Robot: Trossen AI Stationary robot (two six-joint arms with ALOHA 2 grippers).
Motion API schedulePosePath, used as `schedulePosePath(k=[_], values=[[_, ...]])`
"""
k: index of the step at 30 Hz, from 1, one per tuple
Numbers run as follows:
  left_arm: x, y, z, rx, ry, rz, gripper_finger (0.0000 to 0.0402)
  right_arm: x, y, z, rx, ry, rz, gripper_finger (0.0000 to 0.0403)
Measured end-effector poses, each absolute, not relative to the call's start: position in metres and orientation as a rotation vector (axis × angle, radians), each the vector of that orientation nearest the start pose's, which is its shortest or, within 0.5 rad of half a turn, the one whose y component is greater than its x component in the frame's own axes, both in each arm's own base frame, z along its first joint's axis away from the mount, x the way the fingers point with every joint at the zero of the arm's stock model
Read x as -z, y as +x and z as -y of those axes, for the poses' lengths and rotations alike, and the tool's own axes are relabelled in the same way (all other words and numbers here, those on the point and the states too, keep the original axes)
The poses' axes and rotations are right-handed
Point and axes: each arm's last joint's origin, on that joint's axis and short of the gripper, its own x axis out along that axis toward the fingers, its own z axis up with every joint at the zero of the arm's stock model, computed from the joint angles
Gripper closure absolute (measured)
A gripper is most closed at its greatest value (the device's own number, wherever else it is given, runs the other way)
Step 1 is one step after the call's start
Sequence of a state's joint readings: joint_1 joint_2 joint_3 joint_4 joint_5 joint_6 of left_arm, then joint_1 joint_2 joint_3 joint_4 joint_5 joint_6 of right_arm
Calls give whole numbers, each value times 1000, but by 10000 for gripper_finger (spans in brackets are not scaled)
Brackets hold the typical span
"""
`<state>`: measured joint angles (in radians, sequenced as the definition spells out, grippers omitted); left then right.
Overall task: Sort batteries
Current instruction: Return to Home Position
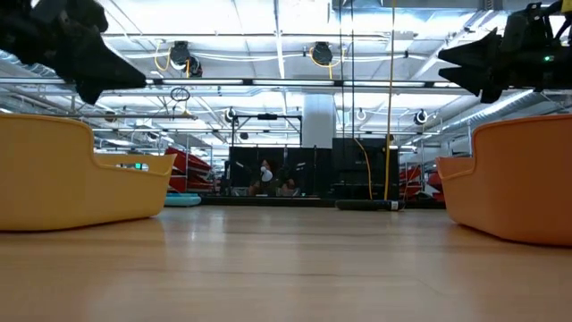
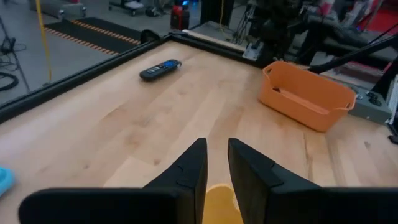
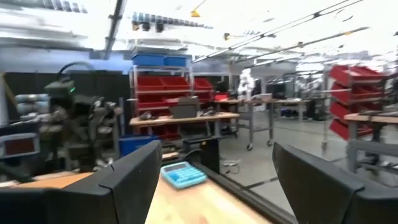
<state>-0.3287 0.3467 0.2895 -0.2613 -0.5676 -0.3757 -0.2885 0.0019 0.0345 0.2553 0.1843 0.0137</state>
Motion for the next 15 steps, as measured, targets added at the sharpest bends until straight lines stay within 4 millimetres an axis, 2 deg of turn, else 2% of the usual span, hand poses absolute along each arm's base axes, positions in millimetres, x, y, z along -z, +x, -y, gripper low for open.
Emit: schedulePosePath(k=[7,15], values=[[-182,109,25,-255,-243,-194,327,-200,86,31,461,-13,303,106],[-180,104,22,-267,-291,-120,327,-201,84,32,523,53,332,106]])
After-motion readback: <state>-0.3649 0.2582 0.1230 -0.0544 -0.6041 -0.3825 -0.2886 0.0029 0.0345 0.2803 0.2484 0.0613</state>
